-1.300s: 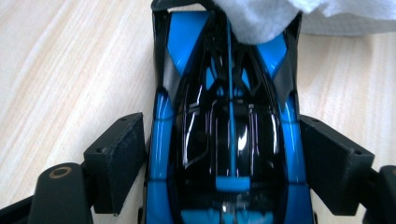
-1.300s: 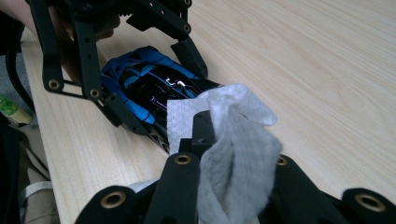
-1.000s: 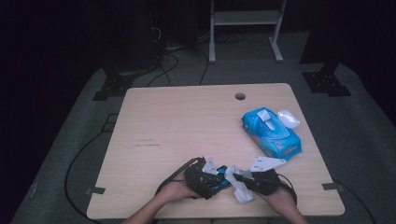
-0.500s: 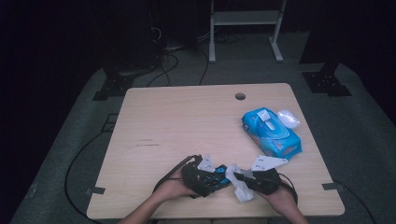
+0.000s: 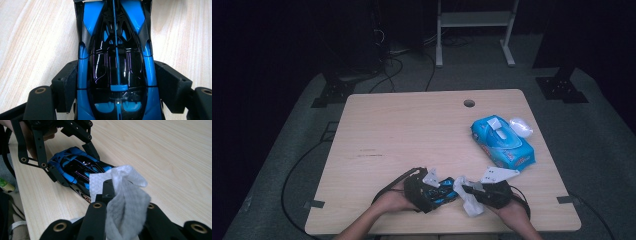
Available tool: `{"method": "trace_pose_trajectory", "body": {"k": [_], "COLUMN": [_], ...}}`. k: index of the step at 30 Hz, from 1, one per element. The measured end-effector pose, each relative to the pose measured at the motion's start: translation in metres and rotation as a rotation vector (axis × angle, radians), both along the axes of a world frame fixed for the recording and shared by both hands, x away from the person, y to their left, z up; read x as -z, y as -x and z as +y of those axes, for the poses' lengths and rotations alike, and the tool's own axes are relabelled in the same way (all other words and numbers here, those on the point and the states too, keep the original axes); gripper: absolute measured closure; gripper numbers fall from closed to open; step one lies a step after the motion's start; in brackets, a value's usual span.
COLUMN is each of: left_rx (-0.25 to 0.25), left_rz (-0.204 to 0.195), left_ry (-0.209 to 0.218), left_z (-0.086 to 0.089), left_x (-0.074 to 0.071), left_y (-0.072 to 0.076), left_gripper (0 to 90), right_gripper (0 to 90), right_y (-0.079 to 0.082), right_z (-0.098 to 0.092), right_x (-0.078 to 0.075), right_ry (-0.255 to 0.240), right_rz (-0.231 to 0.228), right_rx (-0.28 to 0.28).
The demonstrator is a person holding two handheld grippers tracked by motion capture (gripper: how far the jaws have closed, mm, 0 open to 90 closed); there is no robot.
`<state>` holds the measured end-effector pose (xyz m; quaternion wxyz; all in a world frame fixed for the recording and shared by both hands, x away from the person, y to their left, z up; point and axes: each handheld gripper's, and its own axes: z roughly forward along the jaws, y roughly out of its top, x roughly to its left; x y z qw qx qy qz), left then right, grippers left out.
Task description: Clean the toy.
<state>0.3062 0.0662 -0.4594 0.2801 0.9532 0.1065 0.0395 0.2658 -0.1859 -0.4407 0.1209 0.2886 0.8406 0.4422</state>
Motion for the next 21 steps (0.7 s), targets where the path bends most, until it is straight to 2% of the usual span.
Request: {"method": "trace_pose_trajectory", "body": {"k": [2,6,9,12,15,17,21], "left_rx": [-0.001,-0.015,-0.013,-0.023,-0.003,0.004,0.049], "left_rz": [-0.007,0.008,0.003,0.008,-0.001,-0.003,0.013], "left_ry": [0.003,0.039,0.029,0.039,0.003,-0.006,-0.053], "left_z": [-0.0003,0.0016,0.0003,0.0002,-0.0008,-0.0015,-0.0053], "left_x": [0.0001,-0.0031,-0.0037,-0.0034,-0.0012,-0.0015,-0.0001], "left_y": [0.001,-0.0004,-0.0001,-0.0004,-0.0002,-0.0003,-0.0038], "left_gripper": [26.0,26.5,26.5,26.5,26.4,26.1,22.1], "right_gripper": [80.6,80.6,80.6,80.6,80.6,80.6,80.6], "right_y": [0.0,-0.0006,-0.0007,0.0,-0.0002,-0.0002,-0.0006], "right_z": [-0.0008,-0.0023,-0.002,-0.0016,-0.0021,-0.0018,-0.0001], "right_x": [-0.0002,-0.0004,-0.0005,-0.0011,-0.0013,-0.0013,-0.0012], "right_ry": [-0.002,-0.005,-0.004,-0.005,-0.006,-0.006,-0.005], "right_rz": [0.0,-0.001,-0.004,-0.004,-0.003,-0.003,-0.004], "right_rx": [0.003,0.006,0.004,0.006,0.007,0.007,0.003]}}
